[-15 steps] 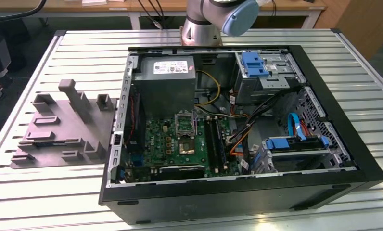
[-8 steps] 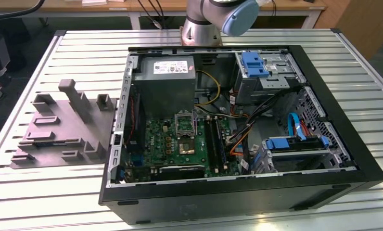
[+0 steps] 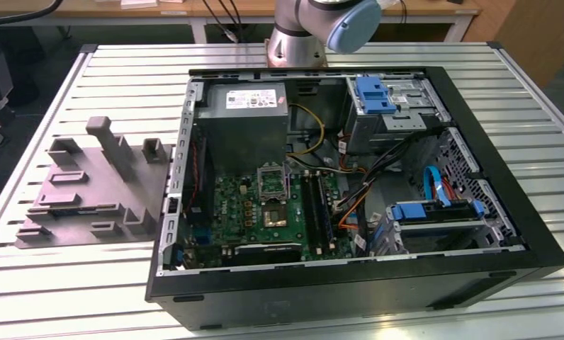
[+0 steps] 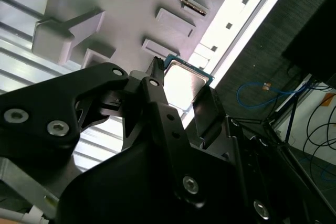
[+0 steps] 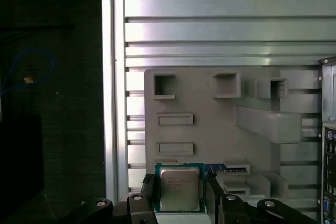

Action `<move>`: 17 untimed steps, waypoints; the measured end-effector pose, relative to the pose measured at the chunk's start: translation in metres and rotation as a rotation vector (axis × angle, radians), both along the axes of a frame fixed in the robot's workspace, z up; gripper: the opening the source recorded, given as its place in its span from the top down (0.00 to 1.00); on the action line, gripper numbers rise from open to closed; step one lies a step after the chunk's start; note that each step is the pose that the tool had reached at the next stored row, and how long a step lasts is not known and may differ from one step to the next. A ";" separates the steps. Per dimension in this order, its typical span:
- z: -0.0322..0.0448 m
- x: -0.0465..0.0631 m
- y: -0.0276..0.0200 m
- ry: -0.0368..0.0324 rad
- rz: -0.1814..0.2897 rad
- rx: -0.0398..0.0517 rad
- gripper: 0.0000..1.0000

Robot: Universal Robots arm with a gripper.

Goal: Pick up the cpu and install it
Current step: 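Pick up the cpu and move it towards the insertion slot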

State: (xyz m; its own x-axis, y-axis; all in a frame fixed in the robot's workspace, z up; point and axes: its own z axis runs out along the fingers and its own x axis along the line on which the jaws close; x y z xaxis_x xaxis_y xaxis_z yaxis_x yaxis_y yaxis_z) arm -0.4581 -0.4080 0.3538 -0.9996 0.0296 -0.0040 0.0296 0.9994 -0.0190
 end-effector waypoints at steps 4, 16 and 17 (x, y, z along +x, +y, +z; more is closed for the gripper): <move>0.0016 0.000 0.0001 0.0000 0.000 0.0000 0.53; 0.0066 0.000 0.0001 0.0000 0.000 0.0000 0.53; 0.0069 0.000 0.0001 0.0000 0.000 0.0000 0.53</move>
State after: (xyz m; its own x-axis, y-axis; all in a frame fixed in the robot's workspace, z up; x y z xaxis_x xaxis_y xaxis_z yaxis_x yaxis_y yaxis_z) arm -0.4581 -0.4078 0.3608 -0.9996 0.0296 -0.0040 0.0297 0.9994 -0.0190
